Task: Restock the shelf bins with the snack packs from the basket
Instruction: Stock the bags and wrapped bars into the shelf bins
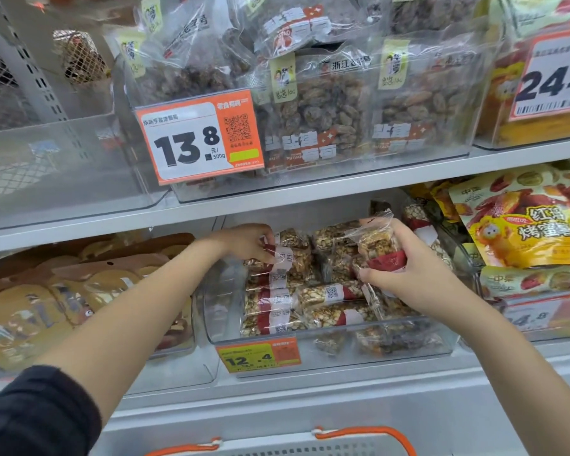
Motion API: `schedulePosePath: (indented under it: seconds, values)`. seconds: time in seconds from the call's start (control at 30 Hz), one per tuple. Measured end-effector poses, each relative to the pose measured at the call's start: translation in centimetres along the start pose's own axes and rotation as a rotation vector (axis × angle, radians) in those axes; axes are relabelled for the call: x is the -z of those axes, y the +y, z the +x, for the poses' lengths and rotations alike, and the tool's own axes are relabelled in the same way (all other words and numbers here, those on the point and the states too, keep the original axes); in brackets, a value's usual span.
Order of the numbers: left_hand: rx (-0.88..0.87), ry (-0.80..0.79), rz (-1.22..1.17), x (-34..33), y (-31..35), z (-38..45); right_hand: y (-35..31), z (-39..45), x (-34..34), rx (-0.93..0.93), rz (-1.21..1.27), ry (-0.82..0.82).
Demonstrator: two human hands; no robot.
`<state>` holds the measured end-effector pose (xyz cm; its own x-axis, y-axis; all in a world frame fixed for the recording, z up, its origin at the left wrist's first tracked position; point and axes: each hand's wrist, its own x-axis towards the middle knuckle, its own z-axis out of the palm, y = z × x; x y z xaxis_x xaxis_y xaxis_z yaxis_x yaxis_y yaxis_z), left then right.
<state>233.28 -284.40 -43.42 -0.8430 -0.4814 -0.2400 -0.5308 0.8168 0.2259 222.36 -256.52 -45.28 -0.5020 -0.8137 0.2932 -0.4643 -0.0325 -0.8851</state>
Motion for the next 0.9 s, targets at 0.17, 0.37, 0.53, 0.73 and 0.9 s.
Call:
schedulePosePath:
  seconds: [0.17,0.37,0.53,0.73,0.9]
  values:
    - [0.022,0.097,0.068,-1.4,-1.2,2.4,0.0,-0.1,0.1,-0.03,-0.031,-0.02]
    - [0.005,0.129,0.58,-2.8,0.3,1.0,0.0,0.1,0.2,0.007,-0.031,0.001]
    - [-0.065,0.18,0.578,-3.7,1.4,0.8,-0.1,0.0,0.1,-0.008,-0.057,0.0]
    - [-0.037,0.106,0.482,-2.6,0.2,0.9,0.1,-0.3,0.5,-0.037,-0.049,0.002]
    - [-0.028,0.073,0.571,-3.1,0.6,0.9,0.1,-0.2,0.7,-0.053,-0.067,-0.001]
